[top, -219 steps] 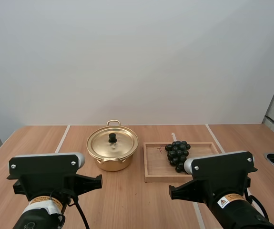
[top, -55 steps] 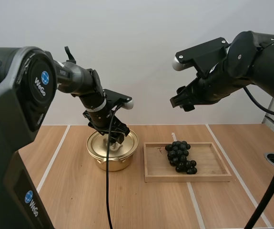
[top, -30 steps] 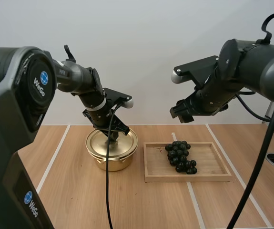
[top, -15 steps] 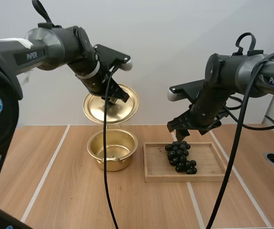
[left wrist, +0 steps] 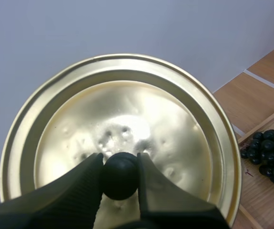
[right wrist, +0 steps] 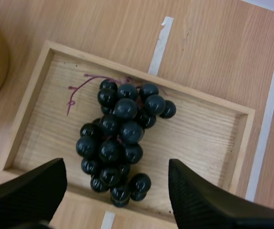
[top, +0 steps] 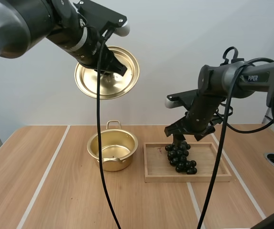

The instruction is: Open the pot, put the grape inside, and close it

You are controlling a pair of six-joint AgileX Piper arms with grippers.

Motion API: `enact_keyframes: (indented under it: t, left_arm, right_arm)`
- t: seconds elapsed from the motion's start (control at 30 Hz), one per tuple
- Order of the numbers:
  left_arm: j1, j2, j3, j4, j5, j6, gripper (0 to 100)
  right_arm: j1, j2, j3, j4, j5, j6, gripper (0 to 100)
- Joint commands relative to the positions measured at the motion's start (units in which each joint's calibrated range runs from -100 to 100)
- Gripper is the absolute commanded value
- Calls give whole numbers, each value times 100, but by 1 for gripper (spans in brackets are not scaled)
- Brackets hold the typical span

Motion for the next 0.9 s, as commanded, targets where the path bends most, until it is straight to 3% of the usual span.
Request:
enact_keyframes:
  t: [0.0,0.67,0.87]
  left_arm:
    - [-26,-203,-63,6,86,-58,0]
    - [-26,-396,-63,6,543,-269,0]
    - [-26,-396,-63,6,563,-288,0]
  right_arm:
    - [-15,153,-27,121,-517,76,100]
    - [-15,1561,-69,475,-1445,47,100]
    - [-15,1836,-83,882,-1631,-230,100]
